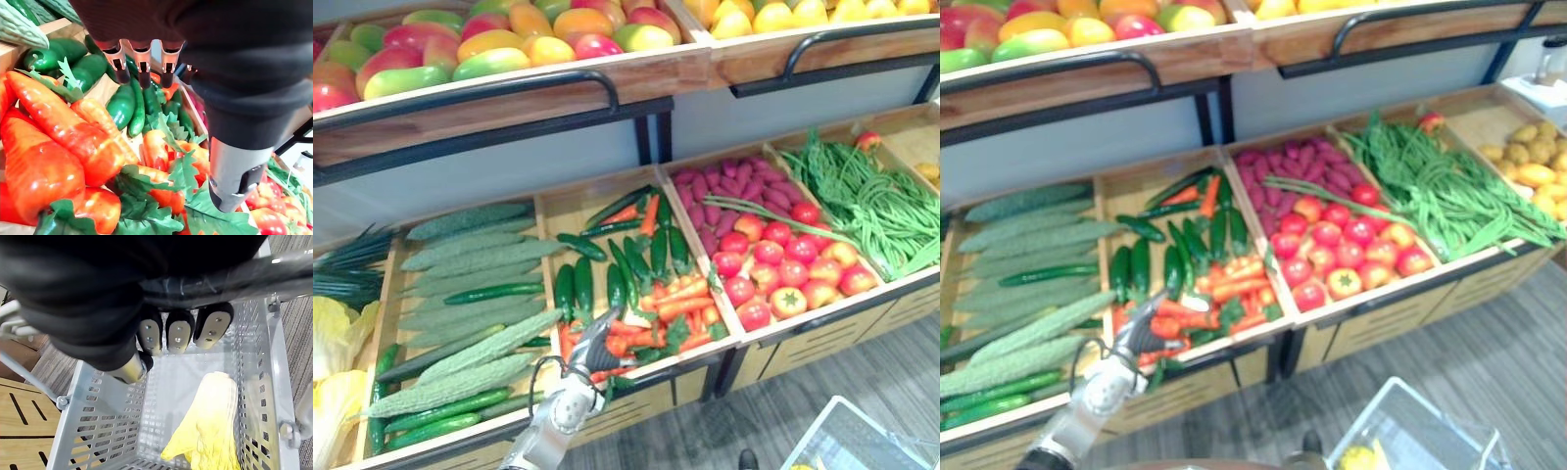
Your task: Pick vegetable in the basket
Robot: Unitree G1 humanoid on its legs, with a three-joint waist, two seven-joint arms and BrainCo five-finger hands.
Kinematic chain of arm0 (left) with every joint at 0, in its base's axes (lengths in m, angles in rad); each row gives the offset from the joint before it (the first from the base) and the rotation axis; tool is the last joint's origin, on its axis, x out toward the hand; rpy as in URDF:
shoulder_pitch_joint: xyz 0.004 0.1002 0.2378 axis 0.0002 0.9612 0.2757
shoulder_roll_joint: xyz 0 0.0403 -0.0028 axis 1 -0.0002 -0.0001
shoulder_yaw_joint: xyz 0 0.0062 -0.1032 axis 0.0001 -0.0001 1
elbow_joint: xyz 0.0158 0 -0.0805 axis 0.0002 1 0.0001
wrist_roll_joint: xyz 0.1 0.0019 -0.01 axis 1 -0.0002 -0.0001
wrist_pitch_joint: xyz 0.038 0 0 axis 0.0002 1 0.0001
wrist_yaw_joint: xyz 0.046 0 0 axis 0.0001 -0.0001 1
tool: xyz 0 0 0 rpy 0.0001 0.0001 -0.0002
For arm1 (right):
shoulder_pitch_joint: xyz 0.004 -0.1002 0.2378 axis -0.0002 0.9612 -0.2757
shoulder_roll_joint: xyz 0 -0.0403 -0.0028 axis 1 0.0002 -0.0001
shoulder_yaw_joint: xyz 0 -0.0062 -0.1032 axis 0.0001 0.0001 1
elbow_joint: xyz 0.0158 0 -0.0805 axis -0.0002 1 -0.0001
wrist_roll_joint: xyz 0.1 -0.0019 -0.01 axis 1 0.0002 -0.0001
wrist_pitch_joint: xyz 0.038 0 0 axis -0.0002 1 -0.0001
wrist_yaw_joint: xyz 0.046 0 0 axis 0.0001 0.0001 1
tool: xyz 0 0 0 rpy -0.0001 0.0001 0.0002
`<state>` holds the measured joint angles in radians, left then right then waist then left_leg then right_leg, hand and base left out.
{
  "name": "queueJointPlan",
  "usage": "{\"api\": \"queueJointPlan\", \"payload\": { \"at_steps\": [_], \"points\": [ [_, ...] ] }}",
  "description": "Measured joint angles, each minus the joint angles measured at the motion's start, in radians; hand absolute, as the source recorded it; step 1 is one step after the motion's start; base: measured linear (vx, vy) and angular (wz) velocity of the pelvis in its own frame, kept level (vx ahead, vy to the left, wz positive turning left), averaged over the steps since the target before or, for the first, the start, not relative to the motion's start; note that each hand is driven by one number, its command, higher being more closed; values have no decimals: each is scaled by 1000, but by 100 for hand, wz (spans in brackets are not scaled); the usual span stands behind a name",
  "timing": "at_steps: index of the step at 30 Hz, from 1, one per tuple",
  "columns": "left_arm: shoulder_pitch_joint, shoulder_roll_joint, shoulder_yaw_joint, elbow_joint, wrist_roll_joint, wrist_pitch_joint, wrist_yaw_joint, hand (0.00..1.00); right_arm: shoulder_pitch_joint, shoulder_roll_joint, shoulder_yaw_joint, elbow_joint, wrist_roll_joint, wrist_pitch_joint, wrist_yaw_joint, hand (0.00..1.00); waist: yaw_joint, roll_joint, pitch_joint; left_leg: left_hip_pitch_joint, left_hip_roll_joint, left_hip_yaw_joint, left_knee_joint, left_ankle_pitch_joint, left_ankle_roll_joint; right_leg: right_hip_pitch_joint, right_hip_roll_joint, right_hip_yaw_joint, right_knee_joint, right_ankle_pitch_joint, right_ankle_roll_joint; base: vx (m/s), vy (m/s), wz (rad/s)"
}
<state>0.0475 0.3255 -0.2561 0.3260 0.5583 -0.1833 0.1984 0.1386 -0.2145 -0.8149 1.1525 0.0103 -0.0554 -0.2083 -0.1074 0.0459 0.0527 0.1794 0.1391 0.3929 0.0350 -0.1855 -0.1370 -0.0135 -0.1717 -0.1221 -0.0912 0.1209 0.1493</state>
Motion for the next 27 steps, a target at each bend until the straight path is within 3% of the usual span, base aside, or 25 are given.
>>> {"api": "queueJointPlan", "payload": {
  "at_steps": [4, 11, 19, 27],
  "points": [
    [-40, 0, -9, 48, 41, 12, 35, 0, -4, 0, 0, 0, 0, 0, 0, 100, -21, 0, 0, 1, 0, 8, -3, -2, -2, -3, 3, 9, -10, 2, 3, -5, -43, -7],
    [-104, 0, -41, 85, 93, 19, 65, 0, -10, 2, 4, 1, 0, 0, -4, 100, -27, 1, 12, 15, -1, 30, -14, -2, -3, -9, 10, 31, -12, 3, 4, -10, -46, -10],
    [-174, -7, -103, 127, 95, 20, 93, 0, -40, 4, 13, 2, 0, 0, -22, 100, -53, 11, 41, 15, -4, 35, -15, -3, -4, -23, 13, 52, -12, 5, 6, -28, -50, -7],
    [-213, -9, -153, 146, 97, 20, 102, 0, -46, 5, 19, 3, 1, 0, -28, 100, -59, 14, 48, 15, -8, 37, -15, -3, -4, -36, 14, 73, -10, 6, 9, -34, -52, -8]
  ]
}}
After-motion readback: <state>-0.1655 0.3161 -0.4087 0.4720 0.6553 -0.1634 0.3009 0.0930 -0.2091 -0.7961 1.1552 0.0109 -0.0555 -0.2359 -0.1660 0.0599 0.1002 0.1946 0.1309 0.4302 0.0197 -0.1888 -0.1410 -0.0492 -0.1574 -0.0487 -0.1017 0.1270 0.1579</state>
